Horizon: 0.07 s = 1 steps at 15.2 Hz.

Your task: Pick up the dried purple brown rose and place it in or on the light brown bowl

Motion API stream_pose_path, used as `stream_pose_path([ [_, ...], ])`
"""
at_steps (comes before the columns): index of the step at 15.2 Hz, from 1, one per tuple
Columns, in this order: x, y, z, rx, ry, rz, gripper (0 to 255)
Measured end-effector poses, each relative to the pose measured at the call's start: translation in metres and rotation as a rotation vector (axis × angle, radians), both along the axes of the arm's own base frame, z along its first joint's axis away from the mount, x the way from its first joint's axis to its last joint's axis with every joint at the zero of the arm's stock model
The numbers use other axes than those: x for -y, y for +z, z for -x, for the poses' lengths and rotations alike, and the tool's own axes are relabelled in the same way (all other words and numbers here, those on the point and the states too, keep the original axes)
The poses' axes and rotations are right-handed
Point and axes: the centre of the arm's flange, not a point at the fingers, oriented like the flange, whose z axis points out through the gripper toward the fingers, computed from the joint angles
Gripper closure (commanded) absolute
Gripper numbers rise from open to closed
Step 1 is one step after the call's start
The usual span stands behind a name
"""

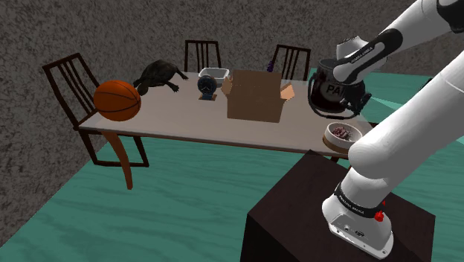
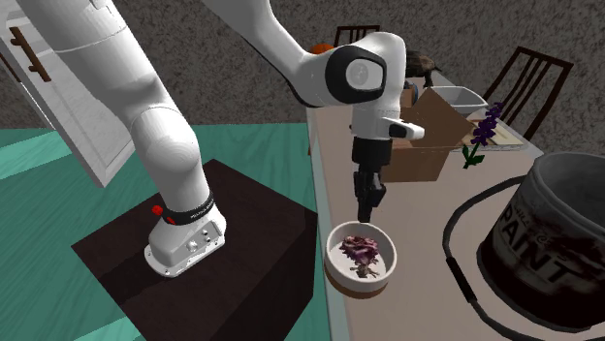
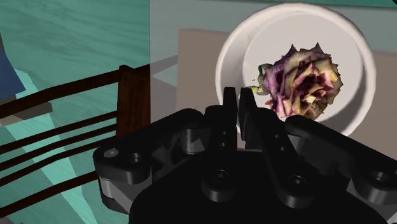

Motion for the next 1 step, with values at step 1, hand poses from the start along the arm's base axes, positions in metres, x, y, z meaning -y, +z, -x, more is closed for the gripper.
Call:
stream_pose_path([
  [1, 0.0006, 0.006, -0.0009, 0.0, 0.0, 0.0, 255],
])
